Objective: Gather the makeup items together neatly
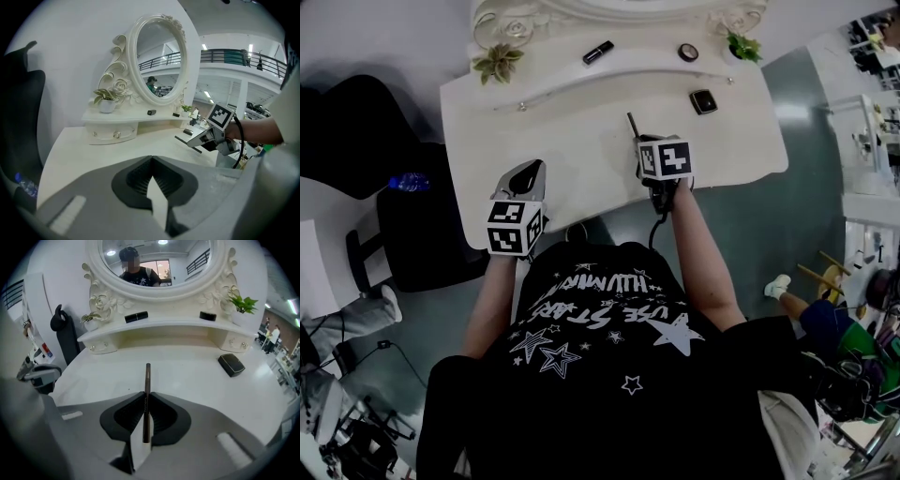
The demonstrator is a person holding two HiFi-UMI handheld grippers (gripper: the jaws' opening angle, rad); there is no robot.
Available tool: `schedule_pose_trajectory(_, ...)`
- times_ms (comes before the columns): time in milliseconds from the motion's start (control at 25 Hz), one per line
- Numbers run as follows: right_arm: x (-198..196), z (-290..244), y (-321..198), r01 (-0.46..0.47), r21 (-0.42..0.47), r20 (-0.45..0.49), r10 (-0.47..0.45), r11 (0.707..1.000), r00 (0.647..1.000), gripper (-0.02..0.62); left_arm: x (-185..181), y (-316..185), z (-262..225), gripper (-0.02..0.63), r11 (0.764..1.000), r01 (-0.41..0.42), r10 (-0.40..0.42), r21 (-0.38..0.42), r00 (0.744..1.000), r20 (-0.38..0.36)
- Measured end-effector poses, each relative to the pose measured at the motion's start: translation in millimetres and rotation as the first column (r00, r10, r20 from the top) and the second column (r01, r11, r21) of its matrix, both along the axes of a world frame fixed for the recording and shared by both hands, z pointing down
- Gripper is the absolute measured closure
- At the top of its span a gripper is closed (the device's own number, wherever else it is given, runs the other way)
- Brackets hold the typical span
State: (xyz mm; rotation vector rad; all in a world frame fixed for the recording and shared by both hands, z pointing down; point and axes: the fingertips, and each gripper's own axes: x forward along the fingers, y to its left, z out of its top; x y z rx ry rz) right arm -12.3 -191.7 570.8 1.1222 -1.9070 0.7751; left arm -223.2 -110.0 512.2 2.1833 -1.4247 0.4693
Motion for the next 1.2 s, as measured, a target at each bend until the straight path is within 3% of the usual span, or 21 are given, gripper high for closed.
schedule_pose_trajectory(320,-33,-6,9,-0.102,-0.032,0.135,0.106,0.994,0.985,0.528,-7,3,-4,0.604,1.000,0.018,-0.018,0.009,1.000,0.002)
schedule_pose_trajectory(520,-47,2,16,-0.067,-0.047,0.120,0.072,0.997,0.990,0.528,-10,7,0,0.604,1.000,0.023,-0.023,0.001,1.000,0.003)
schedule_pose_trajectory(1200,-56,15,20,-0.098,-0.040,0.054,0.100,0.994,0.994,0.525,-8,9,5,0.604,1.000,0.007,-0.007,-0.005,1.000,0.000)
